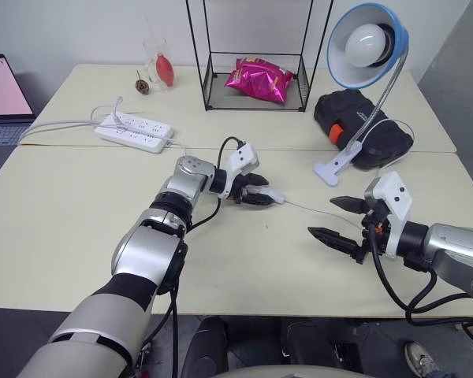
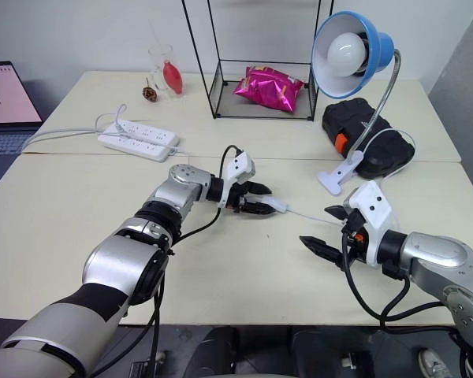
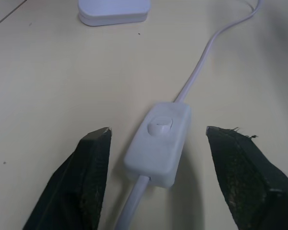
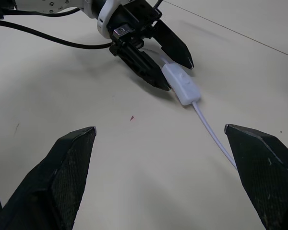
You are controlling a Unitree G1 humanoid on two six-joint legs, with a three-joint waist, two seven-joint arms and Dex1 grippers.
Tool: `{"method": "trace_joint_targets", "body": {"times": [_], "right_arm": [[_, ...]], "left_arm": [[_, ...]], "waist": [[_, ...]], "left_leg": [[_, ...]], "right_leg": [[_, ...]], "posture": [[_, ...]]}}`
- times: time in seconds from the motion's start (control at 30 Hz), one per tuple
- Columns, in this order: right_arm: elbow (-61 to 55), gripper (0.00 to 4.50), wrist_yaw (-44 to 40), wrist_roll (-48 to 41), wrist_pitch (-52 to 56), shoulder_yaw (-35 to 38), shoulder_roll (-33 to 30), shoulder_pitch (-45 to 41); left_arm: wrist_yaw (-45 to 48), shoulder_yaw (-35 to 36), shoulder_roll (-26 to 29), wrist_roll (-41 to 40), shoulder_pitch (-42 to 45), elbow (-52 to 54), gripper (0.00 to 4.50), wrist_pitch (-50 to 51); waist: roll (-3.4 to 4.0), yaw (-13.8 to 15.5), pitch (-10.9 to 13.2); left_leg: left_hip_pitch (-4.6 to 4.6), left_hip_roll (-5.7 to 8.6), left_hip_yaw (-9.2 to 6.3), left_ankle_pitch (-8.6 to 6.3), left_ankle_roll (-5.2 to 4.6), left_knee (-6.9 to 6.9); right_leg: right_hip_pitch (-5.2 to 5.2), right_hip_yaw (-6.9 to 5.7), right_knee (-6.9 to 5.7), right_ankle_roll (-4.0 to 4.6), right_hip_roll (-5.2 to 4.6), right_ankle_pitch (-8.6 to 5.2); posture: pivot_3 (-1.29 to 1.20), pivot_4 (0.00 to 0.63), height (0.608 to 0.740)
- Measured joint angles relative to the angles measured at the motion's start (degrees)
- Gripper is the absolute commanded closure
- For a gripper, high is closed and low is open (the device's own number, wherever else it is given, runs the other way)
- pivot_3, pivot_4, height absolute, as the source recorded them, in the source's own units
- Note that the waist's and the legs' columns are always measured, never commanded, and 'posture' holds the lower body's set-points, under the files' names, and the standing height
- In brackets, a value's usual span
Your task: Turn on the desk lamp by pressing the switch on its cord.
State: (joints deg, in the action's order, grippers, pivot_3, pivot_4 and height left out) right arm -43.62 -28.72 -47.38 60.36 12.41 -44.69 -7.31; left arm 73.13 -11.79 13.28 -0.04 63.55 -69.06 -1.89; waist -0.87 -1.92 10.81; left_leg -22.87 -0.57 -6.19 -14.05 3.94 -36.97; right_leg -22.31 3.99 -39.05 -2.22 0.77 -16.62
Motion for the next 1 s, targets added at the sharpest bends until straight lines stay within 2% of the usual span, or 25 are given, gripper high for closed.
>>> {"method": "trace_joint_targets", "body": {"times": [0.1, 0.2, 0.23, 0.7, 0.83, 1.0], "right_arm": [[0.01, 0.00, 0.01, -0.38, -0.02, 0.00, -0.15, -0.05], [0.03, 0.00, 0.01, -0.58, -0.05, 0.00, -0.33, -0.15], [0.05, 0.00, 0.01, -0.60, -0.07, 0.00, -0.38, -0.17], [1.26, 0.00, 1.39, -2.17, -0.92, 0.38, 1.05, -0.69], [1.14, 0.00, 5.12, -5.38, -1.08, 3.17, 5.62, 0.43], [-0.12, 0.00, 10.42, -10.12, -1.65, 3.31, 13.07, 5.27]], "left_arm": [[0.32, -0.10, 0.17, 1.23, -0.02, -0.16, 2.60, -1.29], [0.77, -0.15, 0.39, 2.47, -0.13, -0.17, 3.37, -2.37], [0.76, -0.10, 0.39, 2.53, -0.17, -0.17, 3.44, -2.54], [2.56, 0.99, 0.56, 2.55, -3.42, 3.55, 3.44, -6.06], [1.99, 2.95, 1.36, 0.64, -6.20, 11.48, 3.44, -5.63], [-1.36, 5.17, 3.18, -2.83, -14.48, 30.64, 3.44, -0.67]], "waist": [[0.00, 0.00, 0.00], [0.00, 0.01, 0.00], [0.00, 0.01, 0.00], [0.00, 0.03, 0.00], [0.00, 0.02, 0.00], [0.03, -0.10, -0.02]], "left_leg": [[0.00, 0.00, 0.00, 0.00, 0.00, 0.00], [0.00, 0.00, 0.00, 0.00, 0.00, 0.00], [0.00, 0.00, 0.00, 0.00, 0.00, 0.00], [0.00, -0.02, -0.01, 0.00, 0.00, -0.01], [0.01, -0.04, -0.03, 0.00, 0.00, 0.02], [0.03, -0.09, -0.02, 0.00, 0.00, 0.02]], "right_leg": [[0.00, 0.00, 0.00, 0.00, 0.00, 0.00], [0.00, 0.00, 0.00, 0.00, 0.00, 0.00], [0.00, 0.00, 0.00, 0.00, 0.00, 0.00], [0.00, 0.00, -0.02, 0.03, 0.00, 0.01], [0.01, 0.00, -0.01, 0.24, 0.00, 0.14], [0.00, 0.03, -0.05, 0.26, -0.01, 0.15]], "posture": [[0.00, 0.150, 0.740], [0.00, 0.150, 0.740], [0.00, 0.150, 0.740], [0.00, 0.150, 0.740], [0.00, 0.150, 0.740], [0.00, 0.150, 0.740]]}}
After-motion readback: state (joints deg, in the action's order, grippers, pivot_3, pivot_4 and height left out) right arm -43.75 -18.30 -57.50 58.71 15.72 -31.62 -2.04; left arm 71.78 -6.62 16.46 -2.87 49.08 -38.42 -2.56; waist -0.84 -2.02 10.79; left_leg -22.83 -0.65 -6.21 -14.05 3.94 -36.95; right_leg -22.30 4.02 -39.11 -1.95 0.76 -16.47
